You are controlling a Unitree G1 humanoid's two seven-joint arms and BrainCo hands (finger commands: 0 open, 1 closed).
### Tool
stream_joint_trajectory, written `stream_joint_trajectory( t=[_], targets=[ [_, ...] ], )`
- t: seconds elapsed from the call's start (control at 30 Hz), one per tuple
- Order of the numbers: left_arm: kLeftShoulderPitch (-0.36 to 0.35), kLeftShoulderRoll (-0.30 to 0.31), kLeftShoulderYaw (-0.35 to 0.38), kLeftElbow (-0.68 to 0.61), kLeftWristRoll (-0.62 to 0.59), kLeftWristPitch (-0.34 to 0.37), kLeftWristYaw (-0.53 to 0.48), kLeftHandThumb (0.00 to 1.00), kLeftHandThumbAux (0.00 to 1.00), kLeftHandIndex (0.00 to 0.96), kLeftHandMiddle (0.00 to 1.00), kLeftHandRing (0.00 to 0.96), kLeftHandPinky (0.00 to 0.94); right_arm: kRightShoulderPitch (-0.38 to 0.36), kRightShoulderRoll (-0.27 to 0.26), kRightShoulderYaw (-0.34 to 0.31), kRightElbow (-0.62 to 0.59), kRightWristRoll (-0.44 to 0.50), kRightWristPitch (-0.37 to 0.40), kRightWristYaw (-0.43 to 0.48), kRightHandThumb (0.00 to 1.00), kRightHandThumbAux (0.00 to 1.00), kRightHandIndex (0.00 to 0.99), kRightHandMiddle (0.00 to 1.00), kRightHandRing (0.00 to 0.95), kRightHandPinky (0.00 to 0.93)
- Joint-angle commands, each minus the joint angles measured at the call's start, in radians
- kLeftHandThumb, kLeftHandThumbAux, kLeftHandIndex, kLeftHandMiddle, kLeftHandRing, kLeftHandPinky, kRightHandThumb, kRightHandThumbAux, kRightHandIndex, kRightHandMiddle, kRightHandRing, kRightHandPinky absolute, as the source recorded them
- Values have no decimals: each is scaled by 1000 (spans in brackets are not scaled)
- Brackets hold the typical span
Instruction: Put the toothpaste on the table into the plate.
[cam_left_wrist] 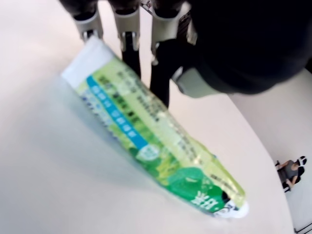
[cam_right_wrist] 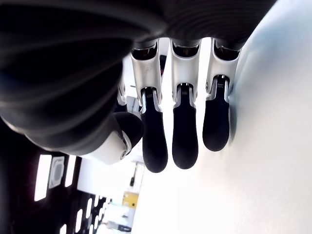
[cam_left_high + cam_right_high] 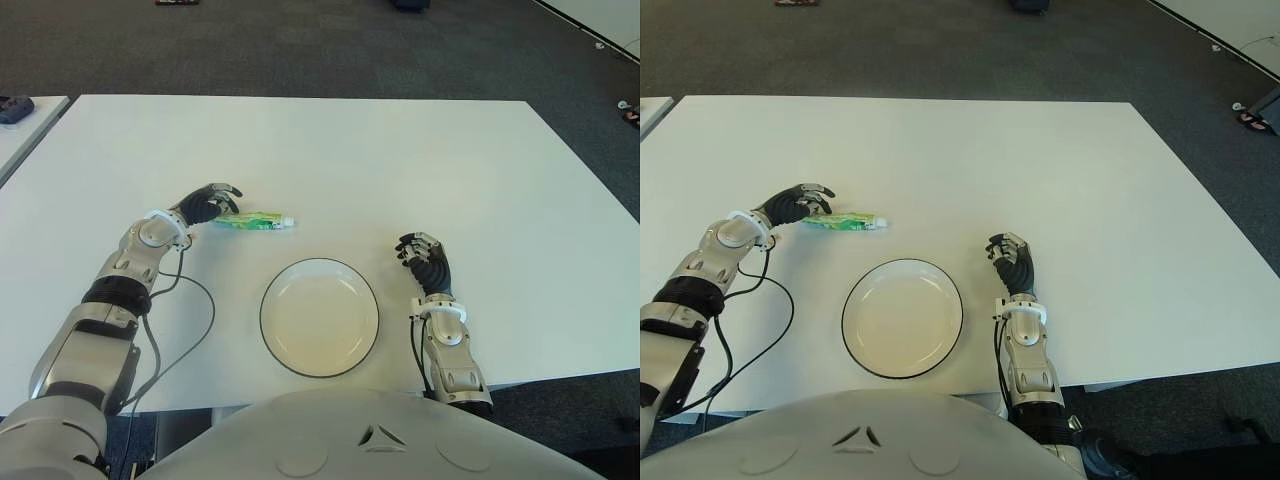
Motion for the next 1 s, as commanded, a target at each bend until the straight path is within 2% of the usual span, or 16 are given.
stream_joint_trajectory(
  t=[0.03, 0.23, 0.43, 0.57, 0.67, 0.87, 0.9, 0.93, 0.97, 1.0],
  targets=[
    [22, -23, 42, -49, -42, 48, -31, 852, 668, 401, 543, 853, 847, -8, 3, 1, 21, 4, 0, 3, 708, 731, 427, 533, 538, 553],
    [10, -32, 107, -89, -128, 89, -101, 852, 668, 402, 545, 855, 856, -7, 4, 4, 17, 2, -1, 3, 707, 731, 427, 539, 543, 558],
    [20, -39, 142, -159, -165, 107, -129, 852, 668, 404, 546, 858, 858, -8, 4, 5, 23, 3, -10, 4, 707, 731, 428, 543, 545, 553],
    [33, -31, 134, -194, -111, 25, -82, 851, 667, 405, 548, 861, 859, -10, 4, 6, 26, 3, -17, 4, 707, 732, 428, 547, 550, 567],
    [34, -13, 95, -228, 10, -49, 8, 850, 667, 405, 557, 856, 846, -10, 6, 6, 25, 3, -18, 4, 707, 732, 428, 549, 553, 570],
    [17, 0, 41, -237, 165, -95, 117, 845, 667, 397, 568, 753, 687, -9, 7, 7, 23, 0, -13, 2, 707, 731, 428, 550, 554, 564],
    [12, 1, 31, -232, 190, -101, 136, 799, 675, 406, 506, 595, 526, -9, 6, 7, 22, -1, -12, 2, 707, 731, 428, 549, 552, 560],
    [6, -2, 19, -226, 218, -105, 160, 769, 681, 412, 466, 493, 421, -9, 6, 8, 22, -2, -11, 2, 707, 731, 428, 548, 551, 557],
    [2, -5, 12, -222, 237, -108, 177, 732, 591, 355, 412, 404, 332, -9, 6, 8, 22, -2, -10, 3, 707, 731, 428, 547, 549, 556],
    [-2, -12, 3, -217, 258, -108, 199, 718, 559, 335, 392, 373, 300, -9, 5, 8, 21, -3, -10, 3, 707, 731, 428, 547, 548, 555]
  ],
)
